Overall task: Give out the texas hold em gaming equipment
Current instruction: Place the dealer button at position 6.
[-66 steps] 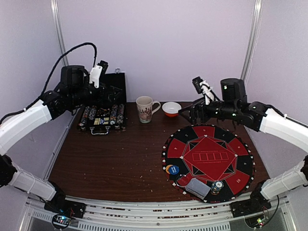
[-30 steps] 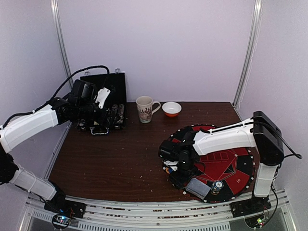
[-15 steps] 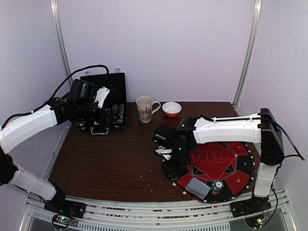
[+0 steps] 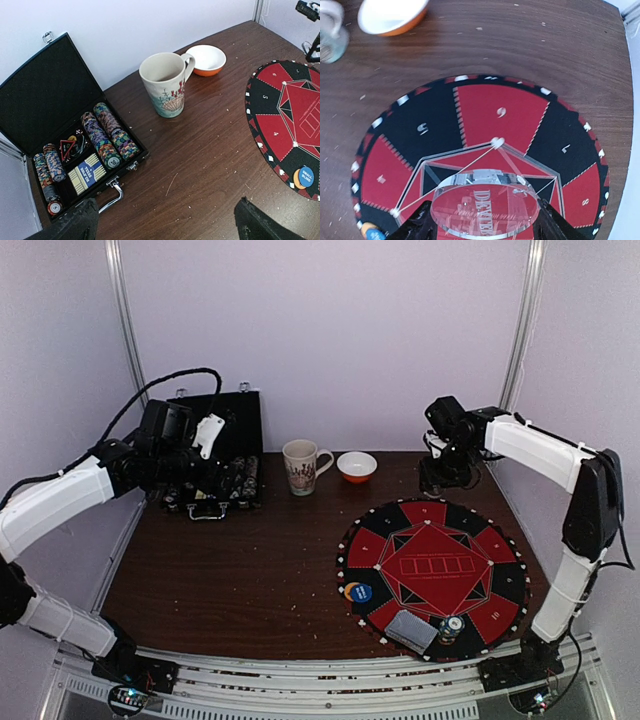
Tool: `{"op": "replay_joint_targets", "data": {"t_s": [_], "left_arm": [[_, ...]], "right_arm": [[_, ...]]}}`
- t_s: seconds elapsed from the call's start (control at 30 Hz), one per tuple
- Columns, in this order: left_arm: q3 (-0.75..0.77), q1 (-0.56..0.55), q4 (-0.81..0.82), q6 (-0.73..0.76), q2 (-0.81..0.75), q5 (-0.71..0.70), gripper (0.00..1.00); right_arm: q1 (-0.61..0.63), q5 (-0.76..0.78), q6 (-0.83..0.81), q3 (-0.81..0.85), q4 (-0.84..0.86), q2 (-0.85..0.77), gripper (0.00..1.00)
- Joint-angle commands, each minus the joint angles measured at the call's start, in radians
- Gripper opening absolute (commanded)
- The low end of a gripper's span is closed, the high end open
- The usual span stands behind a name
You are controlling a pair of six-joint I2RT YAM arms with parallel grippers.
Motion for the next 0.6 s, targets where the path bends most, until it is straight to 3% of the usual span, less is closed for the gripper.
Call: {"op": "replay_joint_targets", "data": {"t_s": [0.0, 0.23, 0.47, 0.5, 0.57], "left_arm": [[0.025, -0.003, 0.027, -0.02, -0.031, -0.01, 0.98], [0.019, -0.002, 0.026, -0.041, -0.025, -0.002, 0.98], [0.023, -0.003, 0.018, -0.04, -0.02, -0.008, 0.98], [0.027, -0.003, 0.014, -0.039, -0.017, -0.009, 0.98], [0.032, -0.002, 0.011, -0.035, -0.014, -0.01, 0.98]], "right_arm": [[-0.072, 0.035, -0.031, 0.059, 0.063, 0.129, 0.09], [-0.126, -0.012, -0.027, 0.193, 0.083, 0.389, 0.05], [-0.128, 0.007, -0.031, 0.288, 0.048, 0.55, 0.05], [-0.128, 0.007, -0.032, 0.291, 0.039, 0.561, 0.07], [-0.128, 0.01, -0.032, 0.288, 0.036, 0.572, 0.22]]}}
